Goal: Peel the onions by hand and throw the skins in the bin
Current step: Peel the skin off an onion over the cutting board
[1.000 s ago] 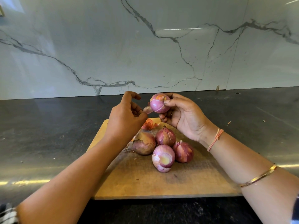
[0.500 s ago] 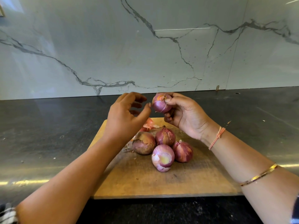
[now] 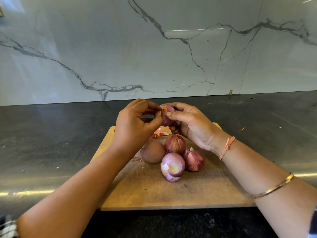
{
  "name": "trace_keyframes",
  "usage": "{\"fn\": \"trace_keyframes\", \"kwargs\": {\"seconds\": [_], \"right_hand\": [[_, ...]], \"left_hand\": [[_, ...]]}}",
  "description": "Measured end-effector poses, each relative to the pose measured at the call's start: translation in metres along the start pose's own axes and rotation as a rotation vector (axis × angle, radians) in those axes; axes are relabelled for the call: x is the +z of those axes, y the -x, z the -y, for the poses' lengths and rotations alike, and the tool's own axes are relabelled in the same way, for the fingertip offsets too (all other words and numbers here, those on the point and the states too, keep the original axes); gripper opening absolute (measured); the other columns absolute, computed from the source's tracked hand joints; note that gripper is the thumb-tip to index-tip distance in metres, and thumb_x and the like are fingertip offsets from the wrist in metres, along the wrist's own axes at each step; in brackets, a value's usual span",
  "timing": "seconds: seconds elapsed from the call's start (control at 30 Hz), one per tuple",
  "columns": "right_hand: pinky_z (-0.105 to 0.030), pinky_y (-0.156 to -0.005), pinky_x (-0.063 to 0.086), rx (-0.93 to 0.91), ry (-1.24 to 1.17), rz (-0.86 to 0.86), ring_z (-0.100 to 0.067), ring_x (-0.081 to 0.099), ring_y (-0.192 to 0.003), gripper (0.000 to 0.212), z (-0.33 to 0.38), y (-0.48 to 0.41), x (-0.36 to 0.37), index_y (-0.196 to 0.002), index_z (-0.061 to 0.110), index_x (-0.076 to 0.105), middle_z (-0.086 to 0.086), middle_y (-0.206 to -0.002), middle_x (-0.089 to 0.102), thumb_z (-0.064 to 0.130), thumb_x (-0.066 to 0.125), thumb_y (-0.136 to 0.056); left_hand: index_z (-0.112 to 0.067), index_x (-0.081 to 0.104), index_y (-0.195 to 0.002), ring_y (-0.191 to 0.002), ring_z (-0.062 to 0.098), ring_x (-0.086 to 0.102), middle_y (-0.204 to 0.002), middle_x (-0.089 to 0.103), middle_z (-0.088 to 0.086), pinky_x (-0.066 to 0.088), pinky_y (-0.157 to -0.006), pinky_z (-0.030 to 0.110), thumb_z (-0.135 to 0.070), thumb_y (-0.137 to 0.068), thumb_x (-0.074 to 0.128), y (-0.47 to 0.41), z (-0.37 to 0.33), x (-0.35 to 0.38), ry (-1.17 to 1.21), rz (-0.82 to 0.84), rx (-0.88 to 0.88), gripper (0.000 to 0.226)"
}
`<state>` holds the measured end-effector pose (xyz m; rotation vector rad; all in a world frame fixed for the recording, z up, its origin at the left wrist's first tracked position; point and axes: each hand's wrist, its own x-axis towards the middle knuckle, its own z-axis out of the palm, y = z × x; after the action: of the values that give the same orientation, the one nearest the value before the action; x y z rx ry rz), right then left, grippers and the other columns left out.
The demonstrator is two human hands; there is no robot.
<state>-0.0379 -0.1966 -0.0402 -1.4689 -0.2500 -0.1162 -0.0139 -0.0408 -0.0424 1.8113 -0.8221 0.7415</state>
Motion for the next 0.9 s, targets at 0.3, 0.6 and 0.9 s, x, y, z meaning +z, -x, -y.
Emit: {"fn": "trace_keyframes", "kwargs": {"seconds": [0.3, 0.6, 0.9], "right_hand": [[-0.024, -0.057, 0.037, 0.018, -0.012, 0.004, -0.021, 0.050, -0.073, 0.026, 0.0011, 0.0016, 0.0014, -0.104, 0.014, 0.063, -0.011, -0.090, 0.062, 0.016, 0.066, -0.079], [-0.028, -0.064, 0.055, -0.027, -0.111, 0.034, -0.019, 0.066, -0.071, 0.021, 0.0042, 0.0033, 0.0001, -0.111, 0.013, 0.063, -0.007, -0.091, 0.068, 0.012, 0.056, -0.091], [-0.033, -0.077, 0.056, -0.066, -0.151, 0.097, -0.020, 0.065, -0.084, 0.030, 0.0042, 0.0034, -0.0023, -0.111, 0.014, 0.058, -0.009, -0.100, 0.067, -0.006, 0.050, -0.090]], "left_hand": [[-0.017, 0.068, -0.084, -0.083, 0.002, 0.063, -0.085, 0.061, -0.017, 0.053, -0.066, 0.014, -0.010, -0.083, 0.069, -0.0017, 0.0044, -0.0025, -0.063, -0.009, -0.009, 0.007], [-0.031, 0.063, -0.078, -0.074, 0.000, 0.066, -0.078, 0.067, -0.014, 0.057, -0.068, 0.023, -0.011, -0.084, 0.068, -0.0030, 0.0001, -0.0023, 0.046, -0.015, -0.201, 0.021], [-0.018, 0.069, -0.077, -0.071, 0.012, 0.068, -0.069, 0.070, -0.005, 0.057, -0.075, 0.030, -0.007, -0.087, 0.064, -0.0073, 0.0032, 0.0001, 0.360, -0.071, -0.502, 0.016]]}}
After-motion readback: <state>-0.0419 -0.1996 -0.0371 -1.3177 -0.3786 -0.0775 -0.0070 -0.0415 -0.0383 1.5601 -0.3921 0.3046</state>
